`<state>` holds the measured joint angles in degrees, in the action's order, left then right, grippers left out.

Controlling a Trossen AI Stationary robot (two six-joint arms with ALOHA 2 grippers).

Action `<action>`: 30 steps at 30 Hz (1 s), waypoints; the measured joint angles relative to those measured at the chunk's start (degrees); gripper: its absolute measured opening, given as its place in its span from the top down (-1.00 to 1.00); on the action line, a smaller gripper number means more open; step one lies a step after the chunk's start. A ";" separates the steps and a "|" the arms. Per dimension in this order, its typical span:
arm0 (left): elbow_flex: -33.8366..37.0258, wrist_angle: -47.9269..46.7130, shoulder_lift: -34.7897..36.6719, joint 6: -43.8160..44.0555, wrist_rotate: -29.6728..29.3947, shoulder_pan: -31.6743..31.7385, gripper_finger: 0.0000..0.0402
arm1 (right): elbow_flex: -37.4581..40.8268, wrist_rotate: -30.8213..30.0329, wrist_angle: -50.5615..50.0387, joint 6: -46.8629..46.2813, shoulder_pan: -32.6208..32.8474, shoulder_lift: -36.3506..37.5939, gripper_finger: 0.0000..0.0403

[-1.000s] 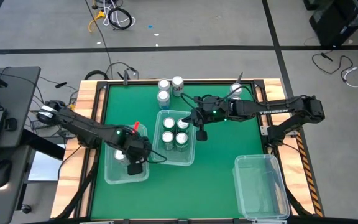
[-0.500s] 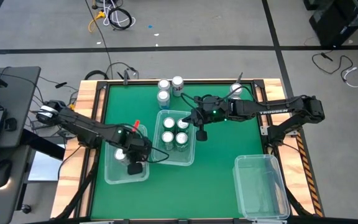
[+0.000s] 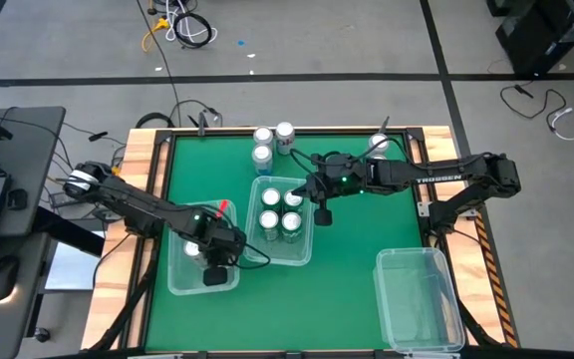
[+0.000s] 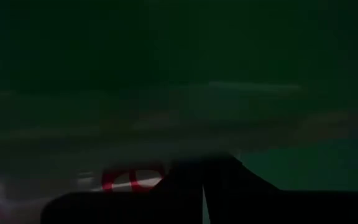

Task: Sort soda cans
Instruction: Put the silver soda can into the button left bin

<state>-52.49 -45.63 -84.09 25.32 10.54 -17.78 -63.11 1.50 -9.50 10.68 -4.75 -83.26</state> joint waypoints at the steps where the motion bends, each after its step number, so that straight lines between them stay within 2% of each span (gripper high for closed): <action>1: -0.02 -0.08 0.00 -0.30 -0.04 0.00 1.00 | 0.00 0.00 0.00 0.00 0.00 0.00 1.00; 4: -0.50 -1.05 -0.09 -0.72 -0.17 0.00 1.00 | 0.00 0.02 0.00 0.00 0.00 0.00 1.00; 9: -5.26 -7.31 -0.57 -0.96 -1.14 -0.66 1.00 | 0.00 0.00 0.02 0.02 0.00 0.00 1.00; 12: -7.31 -6.44 -0.37 -1.10 -0.90 -0.79 1.00 | 0.00 0.00 0.11 0.02 0.00 0.00 1.00; 15: -6.47 -7.03 -0.78 -1.05 -0.33 -1.09 1.00 | 0.00 0.02 0.04 0.02 0.00 0.00 1.00; 22: -1.84 0.44 -0.62 -0.66 4.34 -1.11 1.00 | 0.00 0.00 0.00 0.43 0.00 0.00 1.00; 30: -1.60 -2.60 -0.57 0.05 -1.34 -1.09 1.00 | 0.00 0.00 0.52 0.90 0.00 0.00 1.00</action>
<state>-54.10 -48.23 -84.66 25.37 9.20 -18.87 -63.11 1.50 -8.97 11.57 -4.75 -83.26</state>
